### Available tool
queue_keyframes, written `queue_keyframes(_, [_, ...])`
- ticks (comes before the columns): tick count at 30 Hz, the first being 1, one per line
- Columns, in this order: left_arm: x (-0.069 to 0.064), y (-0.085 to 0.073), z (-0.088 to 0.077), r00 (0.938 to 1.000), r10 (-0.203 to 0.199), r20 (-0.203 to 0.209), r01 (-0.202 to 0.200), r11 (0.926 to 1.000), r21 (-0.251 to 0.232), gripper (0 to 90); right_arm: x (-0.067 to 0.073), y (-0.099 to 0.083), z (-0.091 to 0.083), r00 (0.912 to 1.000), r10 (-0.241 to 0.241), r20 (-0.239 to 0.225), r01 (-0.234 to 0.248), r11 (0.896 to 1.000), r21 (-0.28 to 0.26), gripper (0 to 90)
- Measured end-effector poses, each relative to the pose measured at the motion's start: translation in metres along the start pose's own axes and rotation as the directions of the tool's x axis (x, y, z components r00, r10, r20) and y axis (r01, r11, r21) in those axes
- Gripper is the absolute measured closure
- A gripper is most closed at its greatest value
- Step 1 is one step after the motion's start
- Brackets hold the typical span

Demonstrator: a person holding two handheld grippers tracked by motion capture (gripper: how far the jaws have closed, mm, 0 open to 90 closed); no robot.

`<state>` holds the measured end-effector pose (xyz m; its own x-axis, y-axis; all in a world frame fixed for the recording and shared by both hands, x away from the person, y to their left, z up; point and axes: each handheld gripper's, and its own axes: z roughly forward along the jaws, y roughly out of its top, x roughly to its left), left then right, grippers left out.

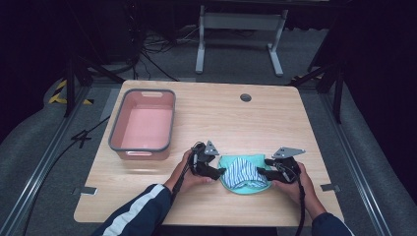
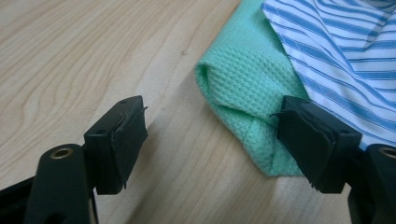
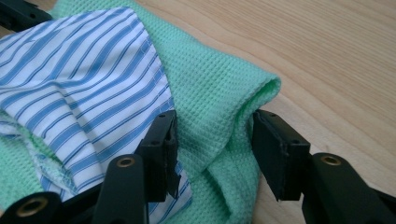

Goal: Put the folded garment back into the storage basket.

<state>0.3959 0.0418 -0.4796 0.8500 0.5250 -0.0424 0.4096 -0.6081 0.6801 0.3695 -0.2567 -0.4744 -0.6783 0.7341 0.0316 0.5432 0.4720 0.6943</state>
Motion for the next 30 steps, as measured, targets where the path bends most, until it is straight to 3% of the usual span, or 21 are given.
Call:
queue_keyframes(4, [-0.002,0.0,0.0,0.9998,0.018,-0.011,-0.017,0.9998,0.007,22.6,0.007,-0.001,-0.001,0.9999,-0.011,0.0,0.011,1.0,0.003,50.2])
queue_keyframes(7, [-0.002,0.0,0.0,0.9997,0.024,-0.008,-0.024,0.9997,0.006,23.0,0.011,0.001,-0.002,0.9982,-0.024,0.055,0.023,1.0,0.022,37.5])
queue_keyframes(9, [-0.001,-0.001,-0.001,0.9996,0.027,-0.007,-0.027,0.9996,0.011,23.4,0.009,0.001,-0.002,0.997,-0.02,0.074,0.018,1.0,0.021,35.8])
queue_keyframes(12, [0.001,-0.001,-0.003,0.9994,0.033,-0.006,-0.033,0.9993,0.017,26.7,0.005,-0.003,0.0,0.9987,0.038,0.034,-0.039,0.999,0.006,36.8])
queue_keyframes(13, [0.001,-0.001,-0.003,0.9996,0.029,-0.005,-0.029,0.9995,0.016,28.1,0.004,-0.004,-0.001,0.9989,0.033,0.031,-0.033,0.999,0.003,37.6])
queue_keyframes(17, [0.001,-0.002,-0.006,0.9997,0.022,-0.009,-0.022,0.9997,0.011,40.3,0.008,-0.003,-0.002,0.9995,0.028,0.012,-0.028,1.0,0.005,50.8])
queue_keyframes(20, [-0.001,-0.001,-0.007,0.9991,0.041,-0.001,-0.041,0.9991,0.013,52.5,0.013,-0.003,-0.003,0.9995,0.031,0.003,-0.031,0.999,0.008,62.5])
queue_keyframes(30, [-0.004,0.0,-0.006,0.9975,0.057,0.04,-0.058,0.9983,0.005,76.8,0.015,-0.002,-0.003,0.9989,0.038,-0.027,-0.037,0.999,0.008,80.4])
